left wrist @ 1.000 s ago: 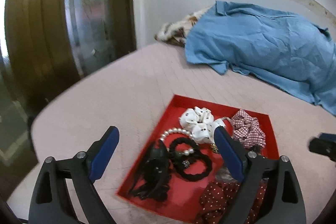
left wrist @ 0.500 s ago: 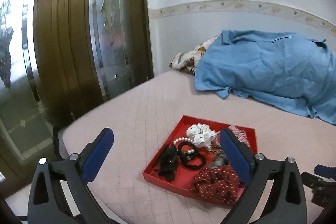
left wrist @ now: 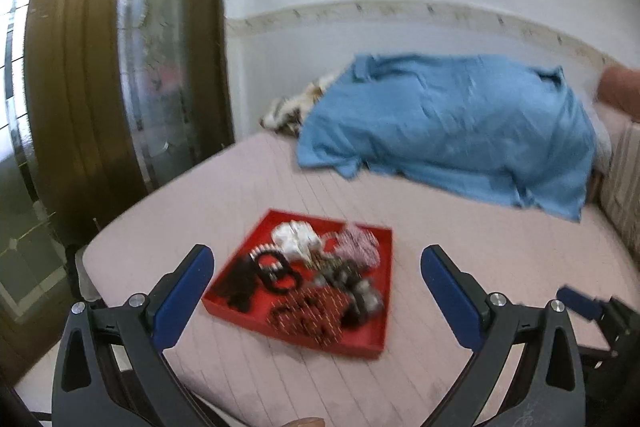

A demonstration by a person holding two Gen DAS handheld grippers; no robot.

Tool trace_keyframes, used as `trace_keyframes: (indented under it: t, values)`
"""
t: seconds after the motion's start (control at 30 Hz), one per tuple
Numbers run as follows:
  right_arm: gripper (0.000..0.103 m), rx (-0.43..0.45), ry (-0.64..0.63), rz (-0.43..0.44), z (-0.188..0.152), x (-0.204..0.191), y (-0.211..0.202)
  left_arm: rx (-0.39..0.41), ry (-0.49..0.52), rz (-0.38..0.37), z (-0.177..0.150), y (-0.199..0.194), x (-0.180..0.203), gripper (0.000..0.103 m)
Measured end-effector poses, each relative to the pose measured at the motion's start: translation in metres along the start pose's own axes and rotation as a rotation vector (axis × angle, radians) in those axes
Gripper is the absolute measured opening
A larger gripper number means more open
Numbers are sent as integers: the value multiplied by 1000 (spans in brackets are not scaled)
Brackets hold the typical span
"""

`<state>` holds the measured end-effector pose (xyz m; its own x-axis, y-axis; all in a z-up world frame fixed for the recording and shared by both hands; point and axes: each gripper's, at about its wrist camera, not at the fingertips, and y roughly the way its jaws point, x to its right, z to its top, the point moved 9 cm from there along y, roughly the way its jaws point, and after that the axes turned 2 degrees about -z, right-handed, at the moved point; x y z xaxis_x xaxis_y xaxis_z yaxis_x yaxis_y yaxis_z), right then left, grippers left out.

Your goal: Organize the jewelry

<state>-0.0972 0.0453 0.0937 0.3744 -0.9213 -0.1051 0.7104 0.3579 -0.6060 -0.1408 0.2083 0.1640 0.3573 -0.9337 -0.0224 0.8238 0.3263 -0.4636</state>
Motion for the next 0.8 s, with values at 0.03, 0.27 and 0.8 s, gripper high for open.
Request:
trace_keyframes:
  t: [0.03,0.27,0.8]
  values:
    - [79,3,2,-6,-1,3,-1,-17,11,-1,-3,2,5,103]
    - [80,-23,40,-37,-14,22,1,-121,64,-20,-33,17,26,103]
    - [82,-64,-39,-74,-30,6,16,-277,30,-44,-73,48,11,103]
